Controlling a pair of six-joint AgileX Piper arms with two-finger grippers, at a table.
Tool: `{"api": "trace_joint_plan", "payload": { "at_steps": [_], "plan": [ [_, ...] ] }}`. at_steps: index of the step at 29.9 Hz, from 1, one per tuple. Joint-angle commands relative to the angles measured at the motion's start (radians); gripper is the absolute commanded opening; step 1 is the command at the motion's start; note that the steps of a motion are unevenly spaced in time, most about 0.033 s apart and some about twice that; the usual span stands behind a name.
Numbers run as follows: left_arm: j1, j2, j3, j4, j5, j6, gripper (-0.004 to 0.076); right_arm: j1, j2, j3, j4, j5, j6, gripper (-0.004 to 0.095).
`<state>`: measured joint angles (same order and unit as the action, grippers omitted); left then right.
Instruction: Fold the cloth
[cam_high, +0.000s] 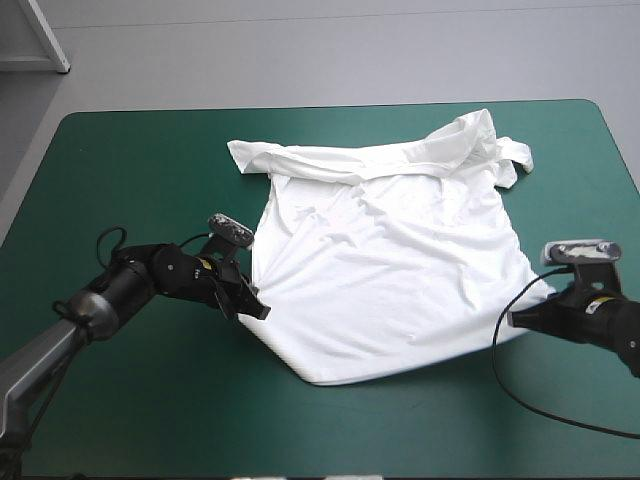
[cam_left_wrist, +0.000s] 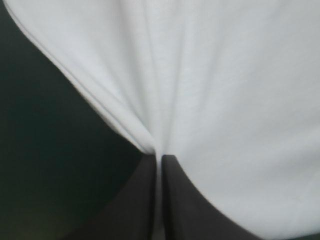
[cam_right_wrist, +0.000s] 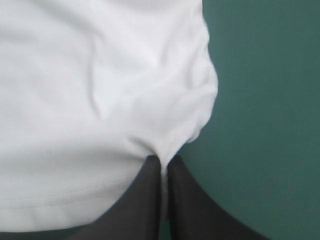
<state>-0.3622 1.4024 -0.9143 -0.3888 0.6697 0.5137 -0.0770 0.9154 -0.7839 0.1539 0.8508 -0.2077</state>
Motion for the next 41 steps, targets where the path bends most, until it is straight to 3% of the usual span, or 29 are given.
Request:
{"api": "trace_joint_plan", "payload": {
  "at_steps": [1,10,18,30,34,41],
  "plan": [
    [-0.003,-0.141,-0.097,-0.014,-0.003,-0.010,0.0019,-0.007,-0.062,-0.173,0.070,-0.057,-0.058,-0.0010],
    [-0.002,-0.222,-0.446,0.084,0.131,-0.076,0.0019,-0.007,-0.075,-0.522,0.109,-0.116,-0.123,-0.0014],
    [-0.002,-0.220,-0.794,0.231,0.164,-0.120,0.0019,-0.007,-0.072,-0.779,0.159,-0.234,-0.183,-0.0014],
    [-0.002,-0.218,-1.343,0.321,0.314,-0.120,0.0019,-0.007,-0.060,-1.183,0.155,-0.233,-0.233,-0.0014],
    [-0.002,-0.197,-1.444,0.374,0.352,-0.120,0.0019,-0.007,-0.038,-1.243,0.136,-0.213,-0.235,-0.0014],
    [-0.002,-0.109,-1.458,0.488,0.355,-0.125,0.0019,-0.007,0.055,-1.247,0.139,-0.214,-0.237,-0.0014]
  ]
}}
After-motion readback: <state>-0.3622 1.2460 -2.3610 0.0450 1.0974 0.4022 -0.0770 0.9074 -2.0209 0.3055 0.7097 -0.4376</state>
